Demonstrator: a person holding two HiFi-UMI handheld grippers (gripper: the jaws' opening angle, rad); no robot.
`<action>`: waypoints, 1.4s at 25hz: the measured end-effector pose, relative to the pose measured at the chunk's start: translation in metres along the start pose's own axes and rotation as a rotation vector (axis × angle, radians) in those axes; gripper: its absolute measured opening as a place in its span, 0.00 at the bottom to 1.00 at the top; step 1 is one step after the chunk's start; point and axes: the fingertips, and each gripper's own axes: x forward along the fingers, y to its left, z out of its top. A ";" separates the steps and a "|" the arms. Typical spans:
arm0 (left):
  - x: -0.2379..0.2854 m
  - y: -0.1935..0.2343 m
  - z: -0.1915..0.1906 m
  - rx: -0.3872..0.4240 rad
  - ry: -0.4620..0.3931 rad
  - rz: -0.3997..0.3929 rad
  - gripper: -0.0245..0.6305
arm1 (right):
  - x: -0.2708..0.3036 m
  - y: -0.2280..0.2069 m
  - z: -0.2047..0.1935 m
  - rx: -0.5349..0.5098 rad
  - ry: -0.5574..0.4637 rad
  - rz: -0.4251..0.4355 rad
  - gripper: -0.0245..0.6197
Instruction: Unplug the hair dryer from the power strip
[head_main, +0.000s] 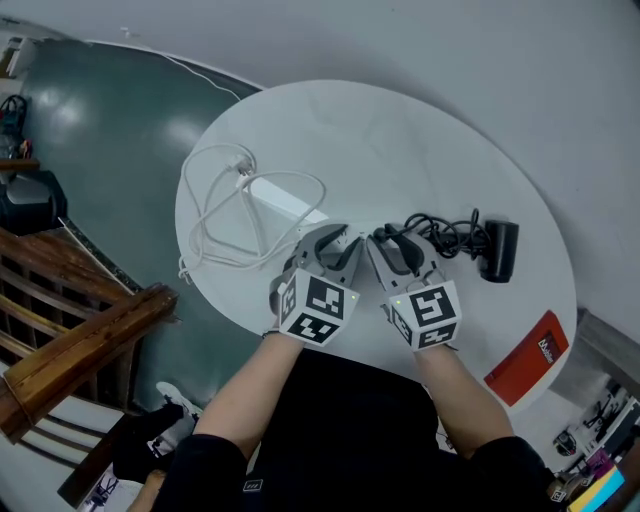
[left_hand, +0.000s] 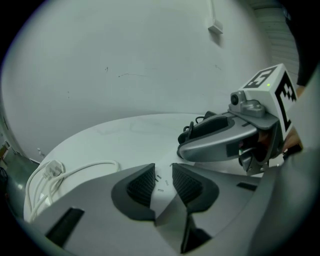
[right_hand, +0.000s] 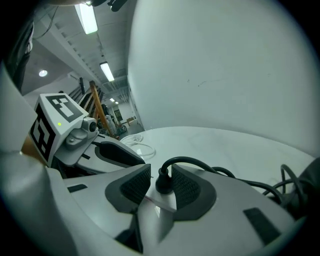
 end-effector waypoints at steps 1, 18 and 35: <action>0.000 0.000 0.000 -0.001 -0.001 -0.002 0.21 | 0.000 -0.001 0.000 -0.018 0.002 -0.010 0.24; 0.000 0.001 -0.001 -0.026 0.000 -0.009 0.22 | -0.010 -0.008 -0.004 0.006 0.011 -0.051 0.23; 0.001 0.001 0.000 -0.007 0.005 0.020 0.22 | -0.001 -0.002 -0.004 -0.095 0.004 -0.066 0.21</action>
